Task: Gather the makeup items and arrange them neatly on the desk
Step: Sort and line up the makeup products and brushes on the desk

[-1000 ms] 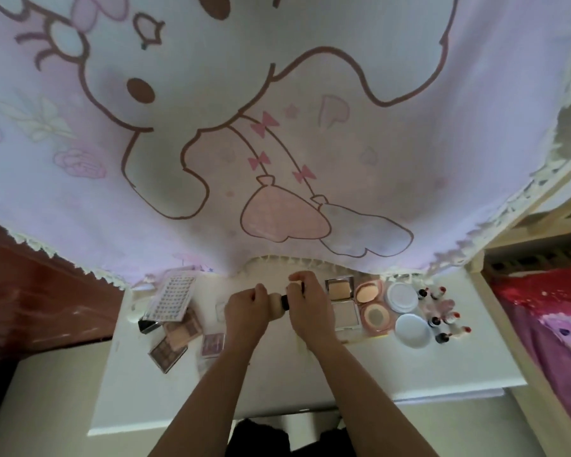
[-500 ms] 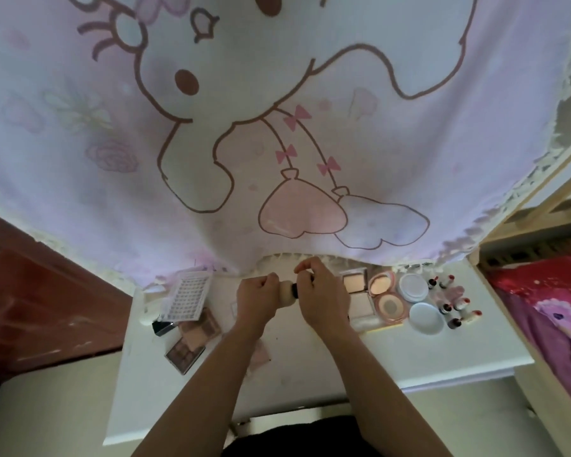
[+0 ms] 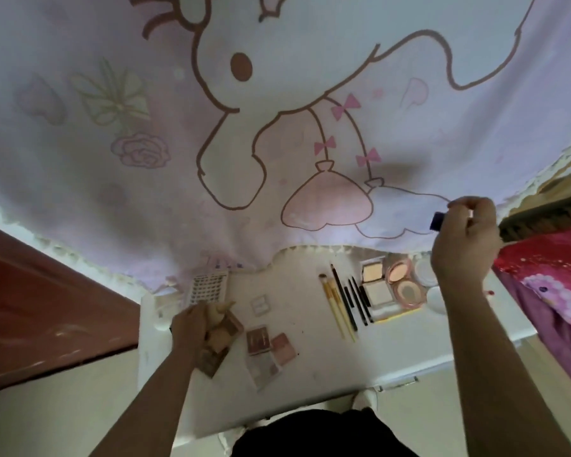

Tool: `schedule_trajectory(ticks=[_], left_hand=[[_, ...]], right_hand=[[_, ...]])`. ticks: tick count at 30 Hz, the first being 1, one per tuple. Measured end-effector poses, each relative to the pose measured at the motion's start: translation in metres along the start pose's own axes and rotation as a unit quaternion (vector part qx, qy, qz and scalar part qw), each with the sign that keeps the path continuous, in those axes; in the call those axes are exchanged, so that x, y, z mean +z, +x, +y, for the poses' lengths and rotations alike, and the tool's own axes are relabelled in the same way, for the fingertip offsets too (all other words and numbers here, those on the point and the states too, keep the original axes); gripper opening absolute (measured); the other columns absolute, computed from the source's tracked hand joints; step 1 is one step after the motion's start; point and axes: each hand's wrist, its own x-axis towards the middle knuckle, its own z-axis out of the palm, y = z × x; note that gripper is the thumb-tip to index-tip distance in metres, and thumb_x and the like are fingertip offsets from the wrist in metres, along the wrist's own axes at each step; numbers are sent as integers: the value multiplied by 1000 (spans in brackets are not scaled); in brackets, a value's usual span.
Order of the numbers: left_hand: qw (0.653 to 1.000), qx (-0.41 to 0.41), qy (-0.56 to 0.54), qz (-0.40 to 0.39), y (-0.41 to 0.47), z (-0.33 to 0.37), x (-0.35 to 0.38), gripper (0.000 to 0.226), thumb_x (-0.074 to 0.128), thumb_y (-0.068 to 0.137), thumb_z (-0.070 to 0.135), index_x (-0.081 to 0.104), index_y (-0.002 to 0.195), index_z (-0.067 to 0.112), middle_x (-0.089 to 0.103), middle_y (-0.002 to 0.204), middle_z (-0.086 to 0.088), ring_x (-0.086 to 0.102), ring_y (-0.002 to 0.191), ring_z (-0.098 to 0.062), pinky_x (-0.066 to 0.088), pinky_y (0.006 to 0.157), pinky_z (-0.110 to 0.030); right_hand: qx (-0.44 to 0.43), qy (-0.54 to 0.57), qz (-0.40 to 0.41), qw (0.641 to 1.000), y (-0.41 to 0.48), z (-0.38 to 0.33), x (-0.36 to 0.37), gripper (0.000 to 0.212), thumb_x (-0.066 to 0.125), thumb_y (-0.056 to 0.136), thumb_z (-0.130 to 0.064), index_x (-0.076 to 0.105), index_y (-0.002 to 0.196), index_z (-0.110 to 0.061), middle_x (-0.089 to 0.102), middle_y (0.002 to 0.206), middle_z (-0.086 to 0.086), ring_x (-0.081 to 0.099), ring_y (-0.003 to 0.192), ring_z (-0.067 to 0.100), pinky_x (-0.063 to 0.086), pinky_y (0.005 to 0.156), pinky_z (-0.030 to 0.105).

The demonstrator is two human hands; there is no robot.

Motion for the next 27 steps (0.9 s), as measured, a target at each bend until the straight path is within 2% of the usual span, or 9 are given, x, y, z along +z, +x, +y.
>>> schedule_trajectory(ticks=[3, 6, 9, 11, 13, 17, 20, 23, 27], left_hand=[[988, -45, -116, -88, -13, 3, 23, 28, 57, 91, 37, 65, 87, 11, 69, 80, -16, 47, 44, -20, 38, 43, -27], [971, -7, -103, -217, -36, 23, 52, 43, 45, 100, 49, 74, 102, 18, 62, 80, -5, 33, 51, -11, 25, 49, -25], [941, 2, -101, -322, -39, 30, 73, 34, 52, 99, 42, 68, 120, 21, 61, 83, 8, 48, 66, -8, 41, 62, -24], [944, 6, -112, -311, -30, 28, 88, 28, 66, 93, 20, 63, 119, 12, 65, 97, -2, 58, 82, -17, 52, 71, -29], [954, 53, -91, -280, -19, 28, 101, 20, 72, 85, 4, 60, 101, 0, 63, 95, -13, 56, 82, -31, 51, 66, -32], [971, 95, -52, -215, 13, 21, 126, 53, 95, 53, 22, 56, 85, 7, 60, 81, -5, 58, 82, -30, 54, 79, -45], [985, 125, 24, -118, 19, 29, 144, 39, 86, 67, 20, 60, 96, 21, 69, 91, 4, 67, 87, -20, 57, 81, -39], [980, 170, 88, -52, 30, 33, 163, 31, 81, 74, 26, 57, 93, 20, 68, 89, 5, 63, 79, -17, 47, 61, -23], [969, 198, 147, -21, 42, 33, 180, 28, 75, 82, 27, 50, 95, 23, 63, 85, 3, 57, 73, -19, 38, 60, -25]], right_hand=[[15, 2, -136, 991, -34, 1, 41, 18, 40, 102, -20, 52, 113, -13, 56, 75, -12, 56, 68, 17, 41, 60, 29], [106, 10, -246, 963, -67, 27, 87, 17, 44, 102, -33, 51, 109, -19, 63, 85, -10, 60, 75, 15, 44, 68, 34], [190, 19, -304, 933, -85, 58, 115, 24, 52, 99, -39, 54, 108, -17, 65, 95, -1, 62, 78, 11, 45, 67, 27], [248, 32, -340, 907, -91, 83, 129, 30, 59, 96, -39, 57, 113, -15, 68, 98, 2, 66, 74, 12, 50, 66, 27], [276, 25, -357, 892, -92, 104, 139, 38, 66, 92, -36, 57, 121, -13, 69, 99, 2, 68, 78, 13, 53, 70, 30], [207, -53, -359, 909, -80, 125, 160, 39, 75, 85, -26, 62, 120, -16, 66, 98, -6, 62, 84, 5, 44, 69, 12], [140, -103, -389, 905, -71, 136, 187, 33, 73, 84, -22, 66, 117, -20, 69, 100, -8, 65, 86, 7, 41, 71, 10], [69, -128, -405, 903, -68, 151, 214, 31, 68, 89, -19, 66, 119, -20, 67, 110, 0, 68, 80, 10, 47, 79, 18], [-43, -159, -425, 890, -68, 170, 239, 29, 65, 93, -22, 67, 122, -18, 66, 114, 4, 68, 84, 18, 52, 81, 25]])
